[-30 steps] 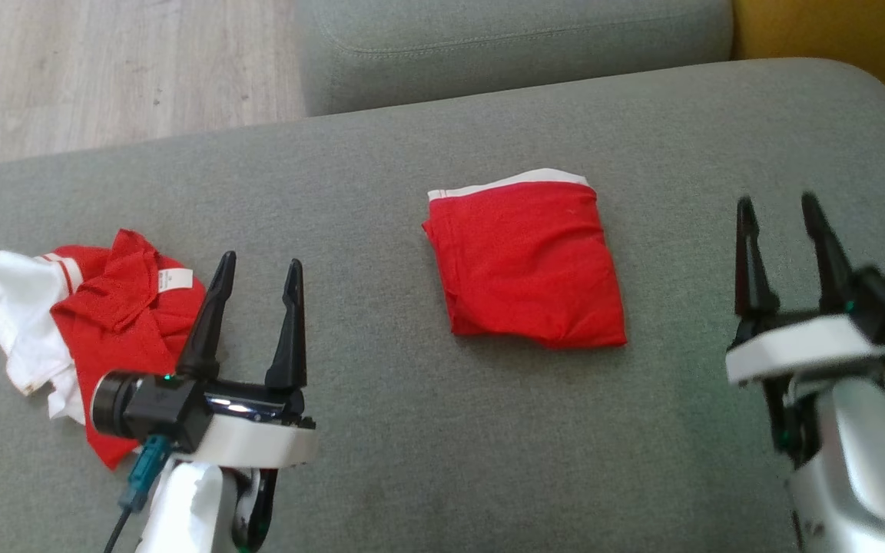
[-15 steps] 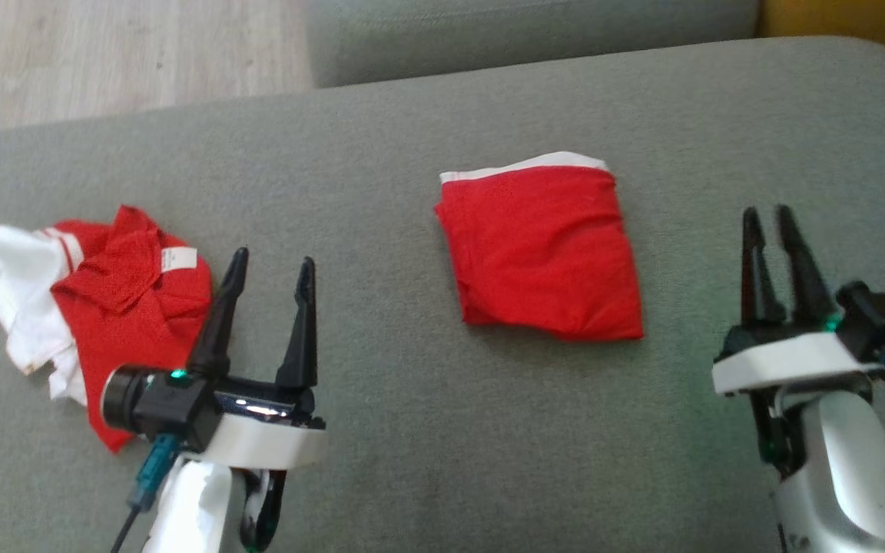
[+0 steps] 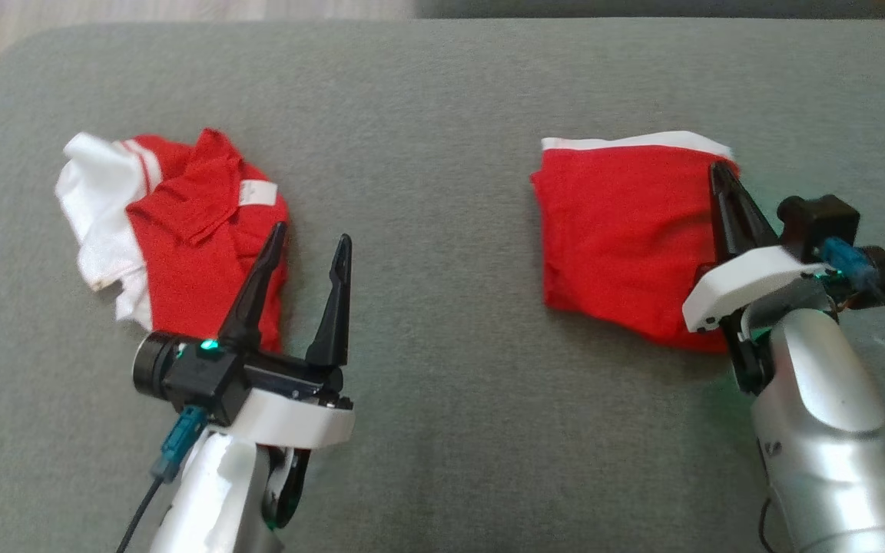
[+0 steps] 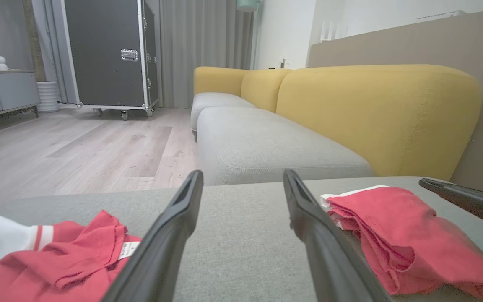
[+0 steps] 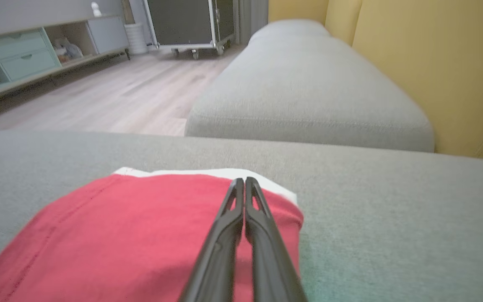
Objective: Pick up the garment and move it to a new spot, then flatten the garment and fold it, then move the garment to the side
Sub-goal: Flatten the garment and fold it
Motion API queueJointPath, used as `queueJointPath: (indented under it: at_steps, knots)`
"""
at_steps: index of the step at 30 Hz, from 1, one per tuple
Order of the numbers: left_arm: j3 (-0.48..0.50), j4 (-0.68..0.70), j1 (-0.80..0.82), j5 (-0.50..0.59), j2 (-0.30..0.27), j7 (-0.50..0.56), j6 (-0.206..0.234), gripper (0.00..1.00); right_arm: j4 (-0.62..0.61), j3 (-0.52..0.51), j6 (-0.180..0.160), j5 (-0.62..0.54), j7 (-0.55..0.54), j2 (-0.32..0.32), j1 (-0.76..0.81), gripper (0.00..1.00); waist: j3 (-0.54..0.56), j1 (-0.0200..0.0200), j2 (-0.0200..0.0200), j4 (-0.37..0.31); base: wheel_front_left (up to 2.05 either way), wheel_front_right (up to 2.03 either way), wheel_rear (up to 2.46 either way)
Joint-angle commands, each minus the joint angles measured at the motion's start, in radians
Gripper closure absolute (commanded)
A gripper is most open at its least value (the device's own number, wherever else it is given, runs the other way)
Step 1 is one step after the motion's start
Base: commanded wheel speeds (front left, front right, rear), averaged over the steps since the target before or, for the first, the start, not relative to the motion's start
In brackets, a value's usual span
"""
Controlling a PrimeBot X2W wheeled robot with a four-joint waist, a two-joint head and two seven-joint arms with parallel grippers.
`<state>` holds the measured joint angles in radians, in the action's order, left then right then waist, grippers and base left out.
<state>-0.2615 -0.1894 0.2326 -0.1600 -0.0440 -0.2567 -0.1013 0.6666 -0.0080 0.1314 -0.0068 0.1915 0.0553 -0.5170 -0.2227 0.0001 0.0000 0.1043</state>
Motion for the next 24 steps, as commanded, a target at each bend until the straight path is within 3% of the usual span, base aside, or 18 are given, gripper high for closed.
queueJointPath:
  at_steps: [1,7,11,22,24]
  knots:
    - [0.023,0.027,0.036,-0.006,-0.006,-0.005,0.006,0.0,0.016,0.009,-0.001,-0.014,-0.01,-0.005,-0.047,1.0,-0.02,-0.0001,0.0,0.032,0.0,0.0,0.0]
    - [0.009,0.024,0.041,-0.012,-0.006,-0.005,0.01,0.0,0.222,-0.029,-0.001,-0.062,-0.044,-0.004,-0.116,1.0,-0.029,-0.0001,0.0,0.058,0.0,0.0,0.0]
    - [0.006,0.019,0.04,-0.013,-0.006,-0.005,0.011,0.0,0.279,-0.031,-0.001,-0.067,0.016,-0.005,-0.16,1.0,-0.02,-0.0001,0.0,0.063,0.0,0.0,0.0]
    - [0.001,0.016,0.032,-0.012,-0.006,-0.005,0.013,0.0,0.336,0.274,-0.001,0.12,0.06,-0.005,-0.197,1.0,0.005,-0.0001,0.0,0.06,0.0,0.0,0.0]
    - [-0.002,0.016,0.033,-0.014,-0.006,-0.005,0.013,0.0,0.359,0.32,-0.001,0.199,0.042,-0.005,-0.188,1.0,0.004,-0.0001,0.0,0.064,0.0,0.0,0.0]
